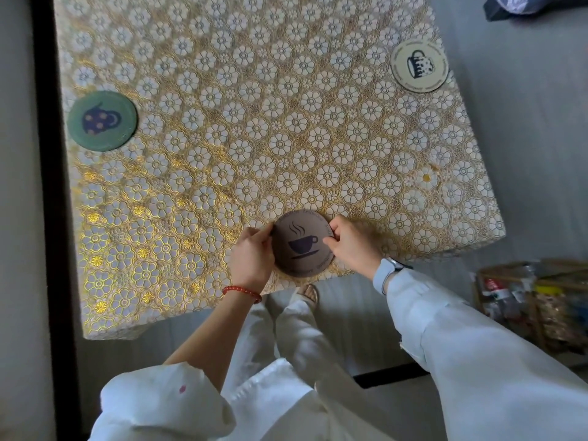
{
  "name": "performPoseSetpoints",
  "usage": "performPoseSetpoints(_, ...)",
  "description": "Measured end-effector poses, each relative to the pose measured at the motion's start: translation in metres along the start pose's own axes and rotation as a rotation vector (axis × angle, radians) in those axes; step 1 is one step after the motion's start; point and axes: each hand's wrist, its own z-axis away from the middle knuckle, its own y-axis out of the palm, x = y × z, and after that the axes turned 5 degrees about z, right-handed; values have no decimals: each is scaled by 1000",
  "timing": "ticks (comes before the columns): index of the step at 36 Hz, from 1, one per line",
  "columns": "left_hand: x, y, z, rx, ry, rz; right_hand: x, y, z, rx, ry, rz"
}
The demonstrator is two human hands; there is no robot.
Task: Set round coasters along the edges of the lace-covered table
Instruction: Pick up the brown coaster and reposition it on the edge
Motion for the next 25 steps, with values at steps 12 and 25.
performPoseSetpoints(12, -4, 0, -3, -59, -116, 179, 4, 2, 1, -8, 20, 77)
performPoseSetpoints(25, -11, -1, -3, -120, -202, 237, 8, -2, 2, 10, 20, 154)
